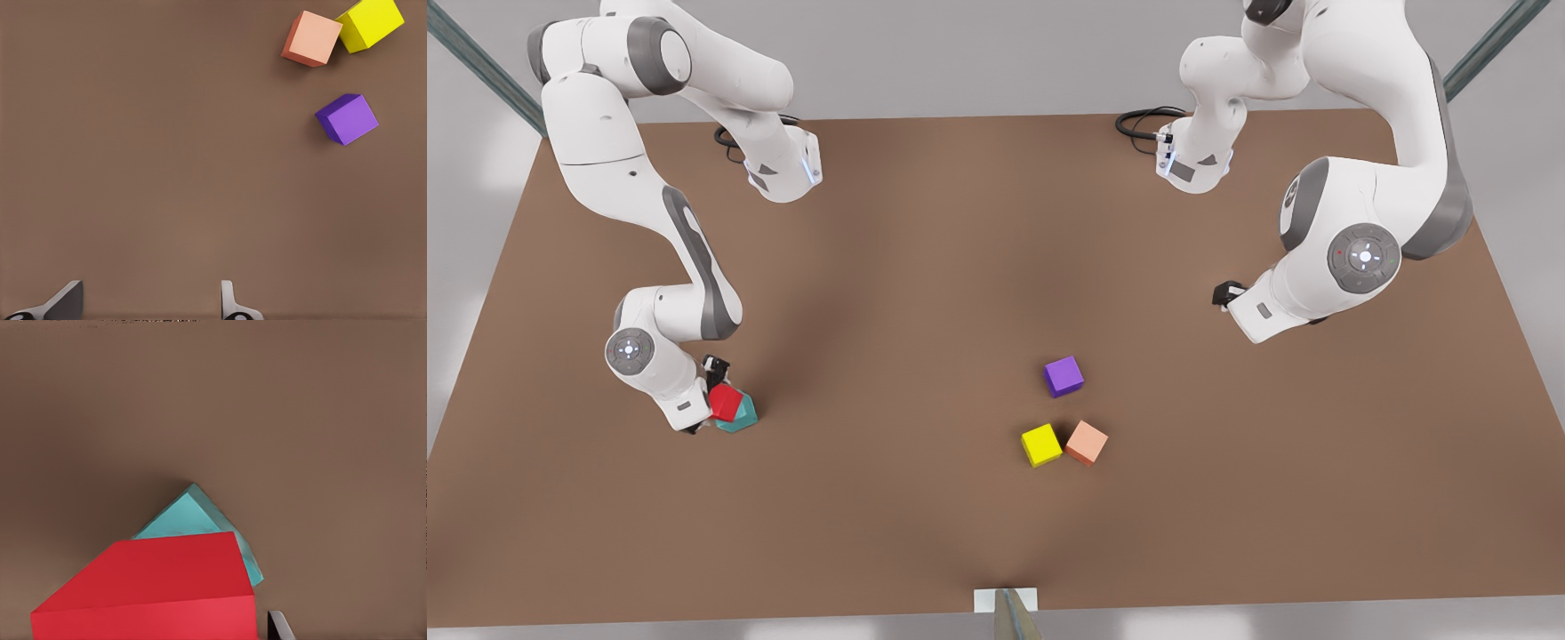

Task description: Pick up red wooden cube and pass to hand red wooden cube and place in blue wooden cube

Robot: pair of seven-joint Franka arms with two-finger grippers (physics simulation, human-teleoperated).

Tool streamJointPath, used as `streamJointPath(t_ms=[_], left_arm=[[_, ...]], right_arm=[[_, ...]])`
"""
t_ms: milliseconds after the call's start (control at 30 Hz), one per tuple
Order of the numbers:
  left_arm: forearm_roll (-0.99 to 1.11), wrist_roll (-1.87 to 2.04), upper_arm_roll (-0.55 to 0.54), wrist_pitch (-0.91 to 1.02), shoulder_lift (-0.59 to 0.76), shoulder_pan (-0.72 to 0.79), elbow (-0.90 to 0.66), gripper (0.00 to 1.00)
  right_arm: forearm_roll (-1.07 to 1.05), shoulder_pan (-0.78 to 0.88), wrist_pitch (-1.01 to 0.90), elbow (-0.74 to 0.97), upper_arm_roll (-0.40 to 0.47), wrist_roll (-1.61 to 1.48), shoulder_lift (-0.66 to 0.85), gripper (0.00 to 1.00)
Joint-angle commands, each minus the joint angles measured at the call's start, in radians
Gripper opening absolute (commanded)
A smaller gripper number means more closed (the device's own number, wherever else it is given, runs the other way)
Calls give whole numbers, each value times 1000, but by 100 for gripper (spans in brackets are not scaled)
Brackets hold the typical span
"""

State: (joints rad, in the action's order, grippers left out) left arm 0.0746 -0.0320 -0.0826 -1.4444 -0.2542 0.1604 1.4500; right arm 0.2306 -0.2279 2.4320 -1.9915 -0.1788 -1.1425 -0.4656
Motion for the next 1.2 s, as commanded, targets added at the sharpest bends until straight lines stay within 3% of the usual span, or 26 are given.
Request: streamJointPath(t_ms=[0, 200, 467, 567, 633, 667, 733, 800, 933, 1000, 1167], left_arm=[[1, 10, 0, 1, 1, 1, 0, 100], [1, 12, 0, 1, 0, 1, 0, 100], [1, 12, 0, 2, -2, 4, 0, 100], [1, 12, 0, 2, -2, 4, 1, 100], [1, 14, 0, 2, -7, 4, 0, 100], [1, 12, 0, 2, -7, 4, 1, 100], [1, 12, 0, 2, -8, 4, 1, 100], [1, 12, 0, 2, -8, 4, 1, 100], [1, 9, 0, 10, -8, 4, 0, 100], [1, 9, 0, 10, -8, 1, 0, 100], [2, 9, 0, 10, -8, 1, 0, 100]], right_arm=[[-2, 1, 10, 0, -2, 95, 1, 100], [-5, 1, -19, 23, -10, 89, 10, 100], [-103, 4, -217, 77, -54, 83, 90, 100], [-151, 7, -340, 141, -85, 84, 102, 100], [-180, 10, -496, 275, -107, 125, 104, 100], [-181, 13, -533, 329, -107, 254, 93, 100], [-165, 15, -686, 457, -96, 799, 58, 100], [-122, 10, -758, 468, -91, 1179, 73, 100], [-137, 1, -1071, 654, -39, 1238, 219, 100], [-163, 1, -1100, 666, 12, 1241, 216, 100], [-158, 1, -1105, 686, 41, 1273, 203, 100]])
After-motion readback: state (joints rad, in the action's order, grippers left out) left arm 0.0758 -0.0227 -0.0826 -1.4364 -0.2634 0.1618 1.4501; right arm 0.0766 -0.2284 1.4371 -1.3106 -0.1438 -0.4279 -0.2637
